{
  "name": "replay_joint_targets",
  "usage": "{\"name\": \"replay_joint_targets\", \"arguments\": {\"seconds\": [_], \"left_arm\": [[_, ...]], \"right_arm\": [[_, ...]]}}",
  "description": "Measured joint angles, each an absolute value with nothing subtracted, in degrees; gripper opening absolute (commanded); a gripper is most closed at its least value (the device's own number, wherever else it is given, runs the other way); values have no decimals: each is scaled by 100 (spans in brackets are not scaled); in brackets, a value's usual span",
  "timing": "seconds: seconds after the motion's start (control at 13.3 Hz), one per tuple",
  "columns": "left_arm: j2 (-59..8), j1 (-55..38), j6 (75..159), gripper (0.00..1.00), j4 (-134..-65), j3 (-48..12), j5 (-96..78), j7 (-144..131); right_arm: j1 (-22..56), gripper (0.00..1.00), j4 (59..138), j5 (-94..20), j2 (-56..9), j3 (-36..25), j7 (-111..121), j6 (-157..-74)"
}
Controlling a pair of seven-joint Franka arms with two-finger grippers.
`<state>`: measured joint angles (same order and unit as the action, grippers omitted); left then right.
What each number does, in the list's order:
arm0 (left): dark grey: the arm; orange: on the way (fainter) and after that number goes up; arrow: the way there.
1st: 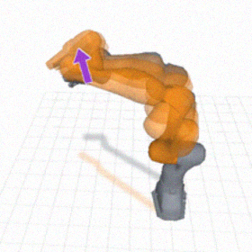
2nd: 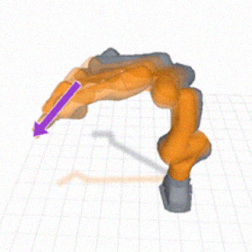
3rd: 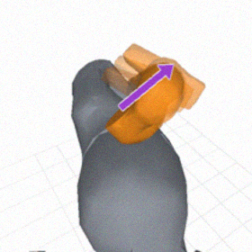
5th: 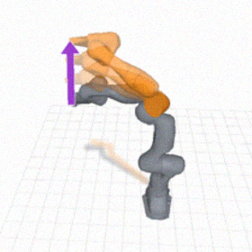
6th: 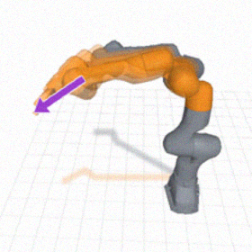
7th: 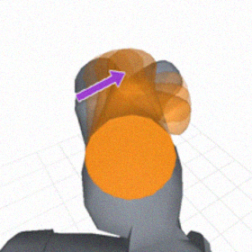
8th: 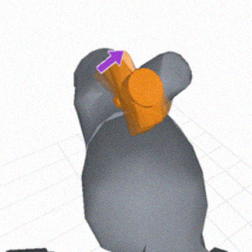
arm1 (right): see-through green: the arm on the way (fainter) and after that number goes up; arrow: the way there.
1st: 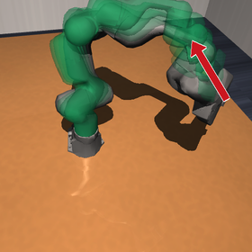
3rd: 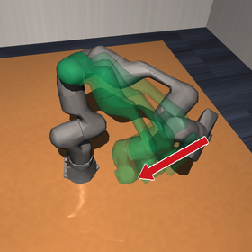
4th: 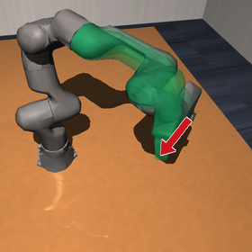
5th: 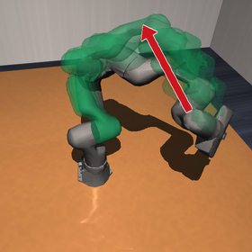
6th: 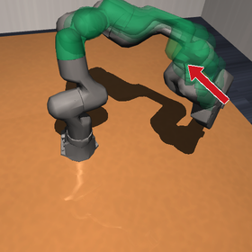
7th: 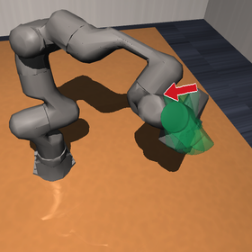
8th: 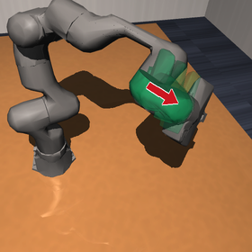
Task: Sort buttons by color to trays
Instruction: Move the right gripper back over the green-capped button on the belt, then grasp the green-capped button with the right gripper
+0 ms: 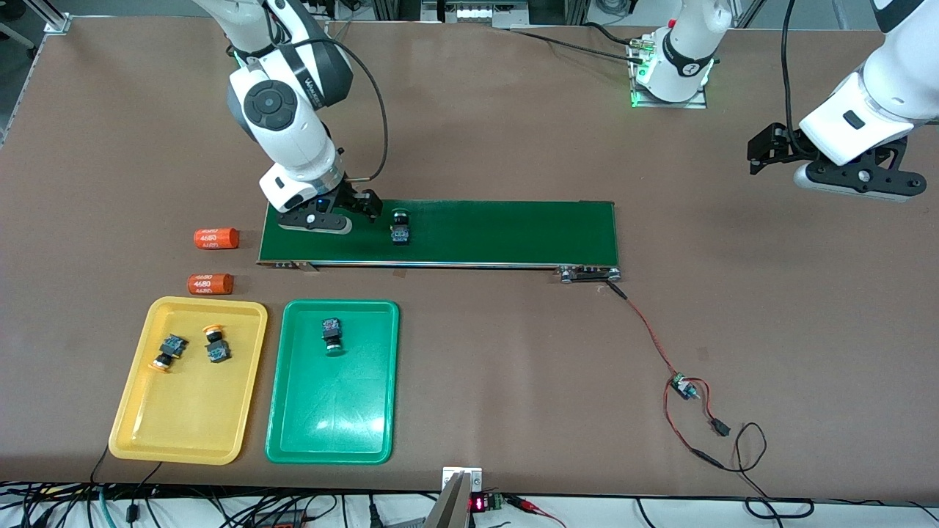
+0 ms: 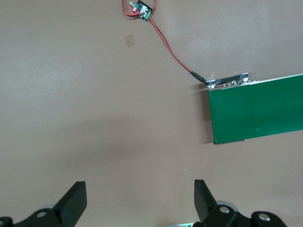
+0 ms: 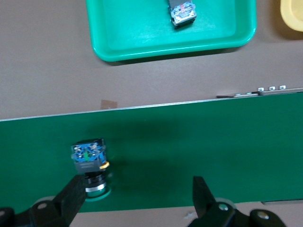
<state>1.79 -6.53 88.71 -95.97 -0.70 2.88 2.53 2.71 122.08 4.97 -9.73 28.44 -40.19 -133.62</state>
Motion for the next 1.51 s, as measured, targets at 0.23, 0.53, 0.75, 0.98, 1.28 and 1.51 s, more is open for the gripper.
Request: {"name": "replay_joint_targets", "arguments": {"seconds": [0.23, 0.53, 0.75, 0.98, 1.28, 1.51], "left_arm": [[179, -653, 8871, 100, -9597, -70, 288, 253], [179, -652, 8871, 100, -9597, -70, 288, 253], [179, -652, 8871, 100, -9597, -70, 288, 253], [179, -652, 8871, 100, -9597, -69, 288, 253], [179, -652, 8870, 100, -9597, -69, 288, 253], [179, -652, 8870, 100, -9597, -70, 288, 253]], "right_arm": [[417, 100, 12359, 500, -994, 2855, -4019, -13528], [642, 100, 12619, 503, -1155, 2858, -4022, -13915], [642, 100, 12625, 616, -1295, 2855, -4022, -13985], [634, 100, 12637, 895, -1479, 2846, -4022, -14108], [521, 100, 12661, 1232, -1689, 2814, -4023, -14357], [391, 100, 12662, 1407, -1808, 2758, -4023, -14503]]}}
